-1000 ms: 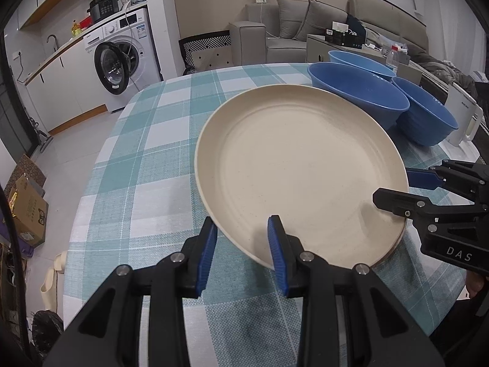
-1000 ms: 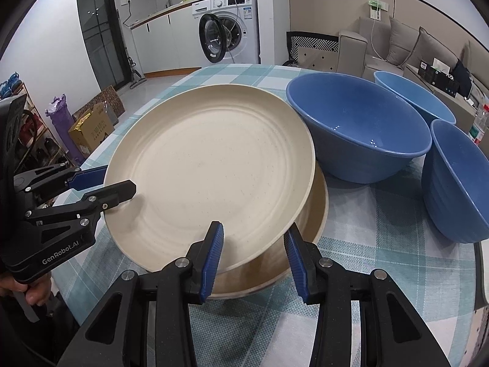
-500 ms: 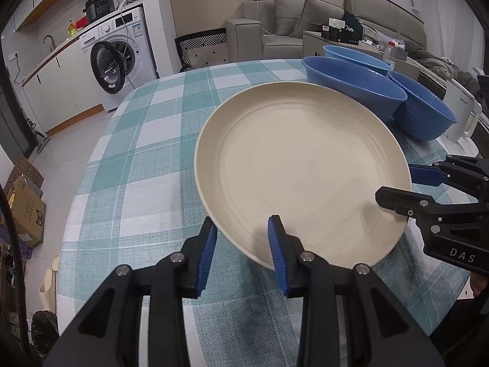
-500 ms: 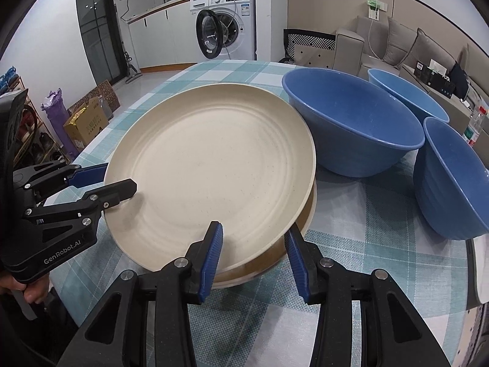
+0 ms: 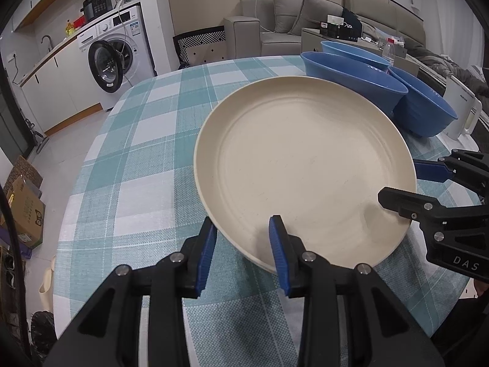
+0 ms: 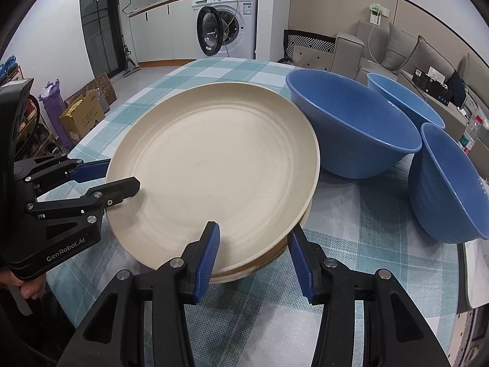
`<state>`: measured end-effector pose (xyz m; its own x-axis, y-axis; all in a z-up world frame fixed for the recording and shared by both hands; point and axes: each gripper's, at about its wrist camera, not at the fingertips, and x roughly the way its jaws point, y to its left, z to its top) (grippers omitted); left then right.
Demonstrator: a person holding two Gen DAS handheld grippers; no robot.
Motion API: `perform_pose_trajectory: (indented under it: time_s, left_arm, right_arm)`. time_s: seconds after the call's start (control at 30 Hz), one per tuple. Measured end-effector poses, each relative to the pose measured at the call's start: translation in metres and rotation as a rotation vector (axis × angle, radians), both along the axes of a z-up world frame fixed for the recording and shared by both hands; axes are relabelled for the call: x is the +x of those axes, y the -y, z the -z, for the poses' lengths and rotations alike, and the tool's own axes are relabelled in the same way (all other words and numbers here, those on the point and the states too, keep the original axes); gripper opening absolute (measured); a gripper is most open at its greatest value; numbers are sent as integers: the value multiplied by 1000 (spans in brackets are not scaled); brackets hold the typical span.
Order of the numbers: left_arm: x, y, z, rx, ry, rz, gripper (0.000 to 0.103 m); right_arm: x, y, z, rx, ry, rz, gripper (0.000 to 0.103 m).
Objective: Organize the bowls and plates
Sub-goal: 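Lower the held cream plate onto the other plate and open the left tool, then withdraw both tools from the stacked plates toward the blue bowls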
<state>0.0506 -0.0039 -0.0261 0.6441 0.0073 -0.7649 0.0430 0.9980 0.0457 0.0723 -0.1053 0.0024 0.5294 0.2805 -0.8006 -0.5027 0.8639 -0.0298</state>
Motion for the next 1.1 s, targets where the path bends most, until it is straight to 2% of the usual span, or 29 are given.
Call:
perform_pose_trajectory:
  time_s: [0.13, 0.3, 0.6, 0.67, 0.73, 0.87, 0.9, 0.97, 1.03, 1.1]
  left_arm:
    - [0, 2, 0, 18, 3, 3, 35]
    - [-1, 5, 1, 37, -1, 12, 42]
    - [0, 6, 3, 45, 1, 13, 49]
    - [1, 4, 3, 35, -4, 9, 52]
    - [2, 2, 3, 25, -8, 6, 56]
    - [1, 0, 0, 7, -6, 7, 60]
    - [1, -1, -1, 3, -3, 6, 63]
    - [-1, -2, -5, -5, 9, 0, 80]
    - [-4, -4, -11, -15, 32, -5, 87]
    - [-6, -4, -15, -30, 47, 5, 89]
  right_arm:
    - [-2, -3, 2, -25, 13, 1, 48]
    - [-1, -3, 4, -56, 24, 4, 52]
    - [-1, -5, 5, -50, 21, -19, 58]
    - [-2, -5, 4, -42, 21, -22, 64]
    - [-3, -4, 2, -28, 24, -27, 76]
    - [-5, -3, -4, -6, 36, -30, 85]
    - [-6, -2, -5, -3, 40, -26, 87]
    - [-6, -1, -7, 4, 49, -18, 91]
    - [-6, 3, -11, 19, 57, -8, 96]
    - [-6, 6, -14, 34, 65, -2, 100]
